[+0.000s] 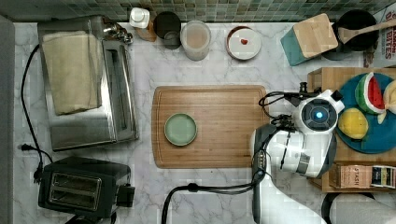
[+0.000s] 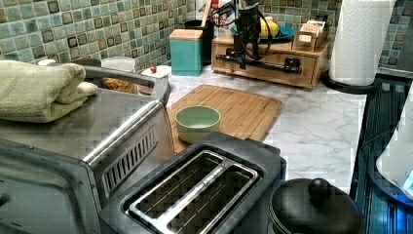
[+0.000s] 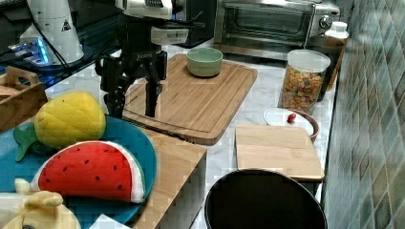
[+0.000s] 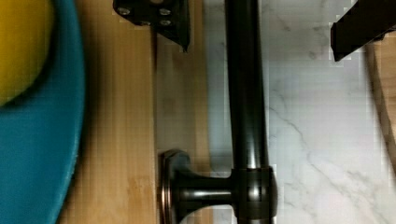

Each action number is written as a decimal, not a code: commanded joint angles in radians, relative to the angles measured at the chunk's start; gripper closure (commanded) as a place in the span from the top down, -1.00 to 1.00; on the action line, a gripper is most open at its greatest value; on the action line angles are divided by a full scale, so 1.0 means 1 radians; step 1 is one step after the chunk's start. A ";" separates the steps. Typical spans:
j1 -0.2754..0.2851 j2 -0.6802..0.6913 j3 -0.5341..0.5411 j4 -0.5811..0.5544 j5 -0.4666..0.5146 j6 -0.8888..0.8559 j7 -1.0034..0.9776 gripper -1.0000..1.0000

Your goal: Open the drawer.

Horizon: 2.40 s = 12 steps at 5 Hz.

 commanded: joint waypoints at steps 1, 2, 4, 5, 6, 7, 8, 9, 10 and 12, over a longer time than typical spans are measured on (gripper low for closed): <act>-0.009 0.029 -0.004 0.005 0.049 0.092 0.060 1.00; -0.027 0.063 0.004 0.009 0.069 0.119 0.011 1.00; 0.005 0.065 -0.009 -0.021 0.056 0.103 0.055 1.00; 0.011 0.064 -0.013 -0.040 0.045 0.121 0.072 1.00; 0.024 0.086 -0.014 -0.034 0.037 0.122 0.092 1.00; -0.012 0.108 0.032 -0.031 0.056 0.138 0.071 1.00; -0.019 0.146 0.047 -0.020 0.121 0.176 -0.004 1.00; -0.027 0.157 0.086 -0.025 0.173 0.186 -0.019 1.00; 0.041 0.104 0.076 -0.043 0.163 0.091 0.075 1.00; 0.177 -0.001 0.095 -0.095 0.142 0.001 0.248 1.00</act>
